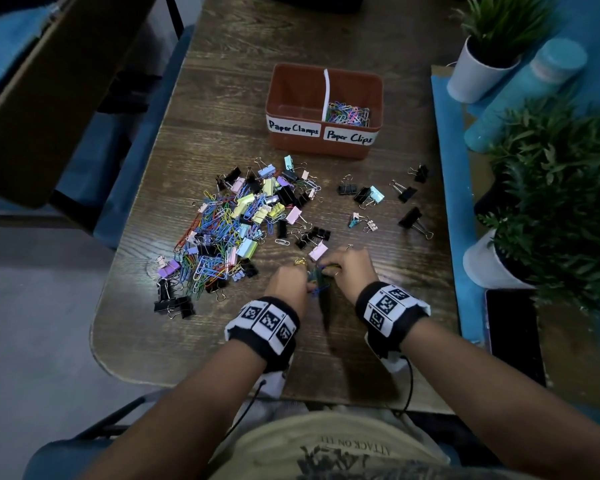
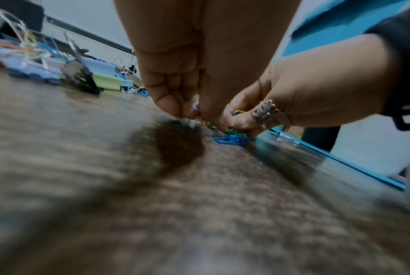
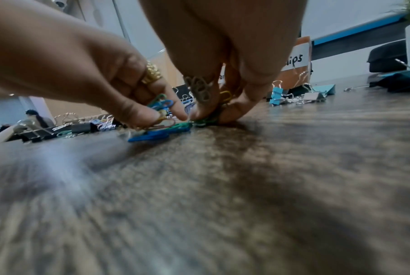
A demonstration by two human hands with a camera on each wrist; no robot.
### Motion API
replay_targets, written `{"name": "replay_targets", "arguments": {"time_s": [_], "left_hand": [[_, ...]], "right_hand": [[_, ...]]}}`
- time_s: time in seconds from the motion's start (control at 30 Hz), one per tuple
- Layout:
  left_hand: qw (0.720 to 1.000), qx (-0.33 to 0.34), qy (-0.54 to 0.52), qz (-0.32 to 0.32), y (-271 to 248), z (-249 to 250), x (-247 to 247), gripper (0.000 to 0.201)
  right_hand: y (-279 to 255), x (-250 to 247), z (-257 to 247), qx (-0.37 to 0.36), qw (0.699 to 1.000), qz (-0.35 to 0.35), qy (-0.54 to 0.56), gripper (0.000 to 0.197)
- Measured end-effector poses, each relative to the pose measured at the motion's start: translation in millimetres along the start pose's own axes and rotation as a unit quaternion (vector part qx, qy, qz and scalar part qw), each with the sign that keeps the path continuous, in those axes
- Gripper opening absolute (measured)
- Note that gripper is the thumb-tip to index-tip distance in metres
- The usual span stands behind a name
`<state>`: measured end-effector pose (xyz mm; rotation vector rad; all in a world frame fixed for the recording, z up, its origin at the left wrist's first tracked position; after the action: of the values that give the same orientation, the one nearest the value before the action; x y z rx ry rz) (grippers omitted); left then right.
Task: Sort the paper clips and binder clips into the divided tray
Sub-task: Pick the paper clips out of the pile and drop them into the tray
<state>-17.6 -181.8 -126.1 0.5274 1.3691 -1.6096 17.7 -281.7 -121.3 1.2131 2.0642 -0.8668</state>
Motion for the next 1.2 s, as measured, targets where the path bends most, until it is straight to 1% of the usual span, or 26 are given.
{"name": "replay_targets", "arguments": {"time_s": [0.1, 0.17, 0.3, 0.37, 0.43, 0.47, 0.57, 0.6, 0.67, 0.77, 0.9, 1.0, 1.03, 1.1, 1.2], "left_hand": [[1.0, -0.004, 0.008, -0.012, 4.2, 4.2, -1.4, 0.026], [0.997, 0.011, 0.067, -0.019, 1.1, 7.9, -1.4, 0.026], [0.987, 0.063, 0.144, 0.027, -7.9, 6.8, -7.5, 0.028], [0.983, 0.077, 0.163, 0.038, -10.6, 1.1, -8.3, 0.028], [0.982, 0.072, 0.17, 0.034, -10.8, -6.7, -9.8, 0.027], [0.983, 0.066, 0.169, 0.025, -9.4, -10.1, -9.4, 0.027], [0.988, 0.047, 0.143, -0.02, -4.2, -20.2, -4.6, 0.026], [0.99, 0.04, 0.136, -0.027, -3.1, -23.7, -3.8, 0.025], [0.991, 0.034, 0.126, -0.023, -3.0, -27.6, -5.1, 0.024], [0.988, 0.049, 0.144, -0.006, -9.0, -25.5, -7.6, 0.029], [0.984, 0.065, 0.165, 0.012, -14.1, -23.7, -9.4, 0.029], [0.985, 0.059, 0.164, -0.002, -16.1, -26.2, -6.0, 0.031], [0.985, 0.056, 0.165, 0.0, -18.1, -25.8, -6.0, 0.032], [0.985, 0.05, 0.163, 0.004, -20.9, -25.1, -3.3, 0.033], [0.991, 0.022, 0.133, -0.009, -25.1, -32.0, 2.9, 0.034]], "right_hand": [[-5.8, 4.2, -5.8, -0.03, 0.999, -0.021, 0.002, 0.022], [-9.6, 6.9, -7.9, -0.05, 0.998, -0.033, 0.009, 0.023], [-13.9, 12.2, -6.3, -0.06, 0.997, -0.057, -0.004, 0.026], [-17.5, 16.9, -6.9, -0.063, 0.995, -0.073, -0.018, 0.033], [-21.6, 21.3, -7.0, -0.067, 0.993, -0.09, -0.035, 0.043], [-23.1, 22.5, -6.8, -0.066, 0.992, -0.095, -0.049, 0.044], [-24.3, 26.4, -8.3, -0.086, 0.986, -0.105, -0.093, 0.031], [-24.8, 29.9, -8.8, -0.091, 0.983, -0.116, -0.105, 0.027], [-27.2, 35.4, -8.1, -0.095, 0.979, -0.125, -0.128, 0.025], [-31.4, 39.5, -8.5, -0.104, 0.974, -0.121, -0.161, 0.028], [-38.4, 35.6, -13.3, -0.09, 0.97, -0.132, -0.182, 0.029], [-41.7, 35.6, -12.5, -0.071, 0.97, -0.137, -0.185, 0.031], [-42.1, 37.1, -12.6, -0.072, 0.966, -0.139, -0.203, 0.03], [-42.8, 41.8, -15.9, -0.09, 0.948, -0.146, -0.267, 0.027], [-45.8, 49.7, -25.7, -0.125, 0.915, -0.163, -0.348, 0.033]]}}
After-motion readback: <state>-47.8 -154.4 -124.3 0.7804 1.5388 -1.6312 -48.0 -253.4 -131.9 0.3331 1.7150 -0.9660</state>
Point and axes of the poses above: each hand's wrist, its own y-axis towards the middle knuckle, its own x-axis out of the palm, z = x × y, the point moved 8 cm from there along y, towards the middle knuckle, and after that the axes turned 8 degrees about -x, right-handed, at the moved point
